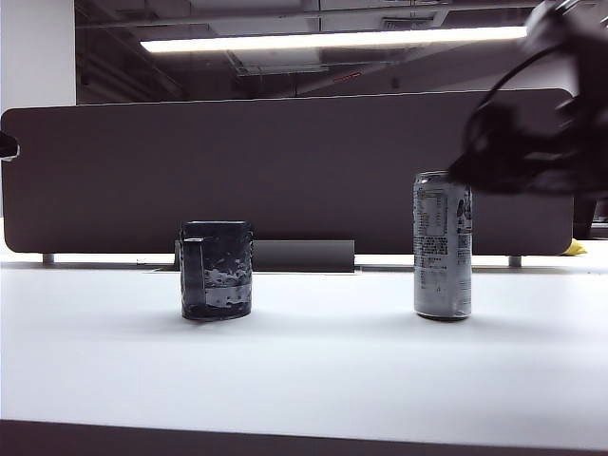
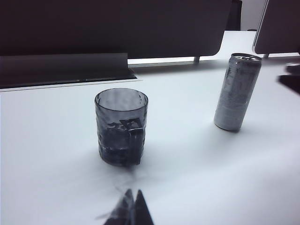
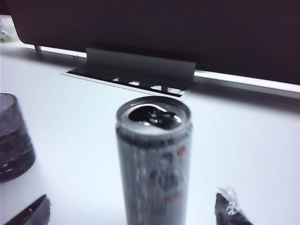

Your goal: Pick up the metal can, pour some water into the cup, then place the can back on the table.

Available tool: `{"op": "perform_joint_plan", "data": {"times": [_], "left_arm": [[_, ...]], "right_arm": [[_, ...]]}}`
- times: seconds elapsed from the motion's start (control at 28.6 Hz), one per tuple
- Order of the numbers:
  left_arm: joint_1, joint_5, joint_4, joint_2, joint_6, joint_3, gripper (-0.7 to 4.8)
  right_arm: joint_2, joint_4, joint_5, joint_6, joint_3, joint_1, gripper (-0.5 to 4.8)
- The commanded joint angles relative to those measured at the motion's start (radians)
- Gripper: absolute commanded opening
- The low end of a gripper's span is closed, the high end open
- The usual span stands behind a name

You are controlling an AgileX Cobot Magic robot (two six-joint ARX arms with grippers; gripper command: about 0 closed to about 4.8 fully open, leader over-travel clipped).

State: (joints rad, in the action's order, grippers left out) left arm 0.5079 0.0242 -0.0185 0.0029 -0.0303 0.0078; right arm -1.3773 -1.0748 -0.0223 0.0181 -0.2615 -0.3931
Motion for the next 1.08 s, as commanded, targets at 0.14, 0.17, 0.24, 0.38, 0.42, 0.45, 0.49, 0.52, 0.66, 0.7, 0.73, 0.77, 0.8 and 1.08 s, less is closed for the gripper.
{"op": "perform_joint_plan", "data": {"times": [0.14,0.17,0.24,0.38,0.42,0.45,0.49,0.52,0.66,0.7,0.73,0.77,0.8,1.08], "left_arm": [[0.0,0.002,0.012,0.001,0.004,0.001,-0.05],[0.0,0.002,0.012,0.001,0.004,0.001,-0.05],[0.0,0.002,0.012,0.001,0.004,0.001,-0.05],[0.0,0.002,0.012,0.001,0.004,0.001,-0.05],[0.0,0.002,0.012,0.001,0.004,0.001,-0.05],[0.0,0.002,0.012,0.001,0.004,0.001,-0.05],[0.0,0.002,0.012,0.001,0.004,0.001,-0.05],[0.0,0.002,0.012,0.001,0.004,0.001,-0.05],[0.0,0.002,0.012,0.001,0.004,0.001,-0.05],[0.0,0.002,0.012,0.001,0.004,0.001,-0.05],[0.0,0.002,0.012,0.001,0.004,0.001,-0.05],[0.0,0.002,0.012,0.001,0.004,0.001,-0.05],[0.0,0.002,0.012,0.001,0.004,0.001,-0.05],[0.0,0.002,0.012,0.001,0.004,0.001,-0.05]], "right_arm": [[-0.179,-0.171,0.171,0.048,-0.08,-0.068,4.79],[-0.191,-0.18,0.187,0.048,-0.089,-0.074,4.79],[-0.217,-0.182,0.185,0.05,-0.115,-0.078,4.79],[-0.281,-0.183,0.218,0.05,-0.174,-0.078,4.79],[-0.296,-0.183,0.23,0.05,-0.188,-0.078,4.79],[-0.315,-0.183,0.23,0.05,-0.207,-0.078,4.79],[-0.329,-0.183,0.231,0.05,-0.22,-0.078,4.79],[-0.341,-0.182,0.23,0.053,-0.233,-0.078,4.79],[-0.385,-0.183,0.238,0.068,-0.27,-0.078,4.79],[-0.392,-0.185,0.254,0.068,-0.275,-0.078,4.79],[-0.397,-0.184,0.269,0.069,-0.278,-0.078,4.79],[-0.402,-0.183,0.284,0.069,-0.28,-0.078,4.79],[-0.406,-0.183,0.292,0.069,-0.28,-0.078,4.79],[-0.443,-0.183,0.293,0.097,-0.29,-0.077,4.79]]}}
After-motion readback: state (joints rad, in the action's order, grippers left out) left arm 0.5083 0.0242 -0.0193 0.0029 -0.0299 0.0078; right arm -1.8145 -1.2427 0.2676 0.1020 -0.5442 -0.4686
